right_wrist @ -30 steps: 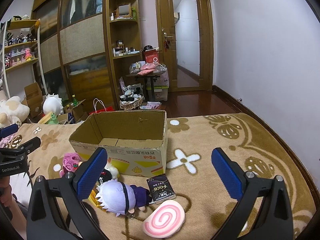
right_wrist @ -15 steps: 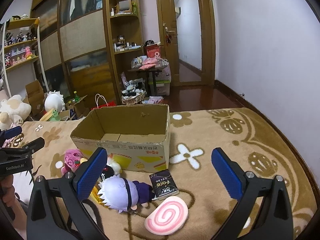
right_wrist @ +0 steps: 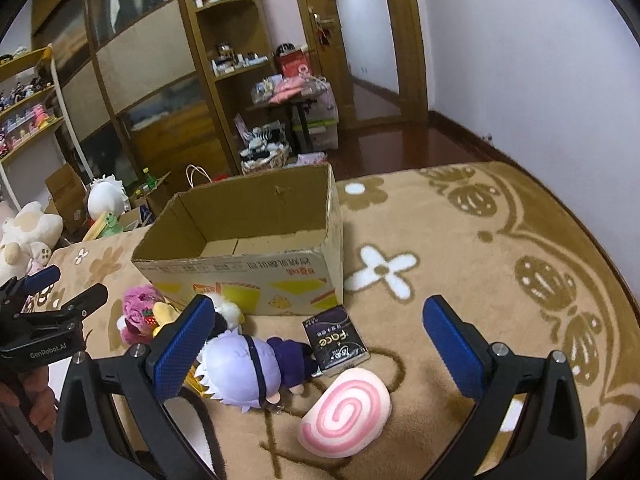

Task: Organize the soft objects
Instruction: 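Grasp the pink swirl cushion with the right tool while the left tool grasps the pink plush bear, then lift both toys over the box and open both tools to drop them inside, then grasp the dark tissue pack with the right tool while the left tool grasps the yellow banana plush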

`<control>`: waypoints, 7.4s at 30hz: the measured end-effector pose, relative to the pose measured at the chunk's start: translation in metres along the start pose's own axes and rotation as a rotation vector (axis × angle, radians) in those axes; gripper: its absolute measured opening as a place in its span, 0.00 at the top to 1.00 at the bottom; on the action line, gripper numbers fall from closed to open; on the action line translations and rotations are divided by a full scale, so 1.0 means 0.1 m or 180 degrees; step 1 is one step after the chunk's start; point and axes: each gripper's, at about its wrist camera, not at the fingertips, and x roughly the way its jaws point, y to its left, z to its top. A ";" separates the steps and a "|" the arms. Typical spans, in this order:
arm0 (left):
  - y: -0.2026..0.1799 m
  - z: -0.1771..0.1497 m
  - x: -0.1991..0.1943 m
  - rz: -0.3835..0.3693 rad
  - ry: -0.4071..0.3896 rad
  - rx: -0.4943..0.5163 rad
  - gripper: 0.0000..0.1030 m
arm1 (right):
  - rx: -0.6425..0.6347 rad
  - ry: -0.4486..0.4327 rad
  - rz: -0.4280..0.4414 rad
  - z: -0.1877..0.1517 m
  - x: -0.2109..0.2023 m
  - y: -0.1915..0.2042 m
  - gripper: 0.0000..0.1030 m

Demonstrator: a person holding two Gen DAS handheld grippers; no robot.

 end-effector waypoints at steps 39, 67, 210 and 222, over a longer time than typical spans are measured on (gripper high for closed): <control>-0.20 0.01 0.59 -0.0076 0.0511 0.0078 0.02 | 0.0593 0.1282 -0.0038 -0.37 0.72 -0.33 0.23; 0.09 0.01 0.66 -0.0705 0.0812 -0.0631 0.18 | 0.0692 0.1474 -0.0091 -0.44 0.90 -0.48 0.55; -0.12 0.18 -0.09 -0.0663 0.0026 -0.0121 0.04 | -0.0395 -0.0232 0.0277 0.31 0.16 0.40 0.00; -0.11 0.07 -0.01 -0.0732 0.0191 -0.0201 0.04 | -0.0206 0.0002 0.0213 0.14 0.20 0.27 0.00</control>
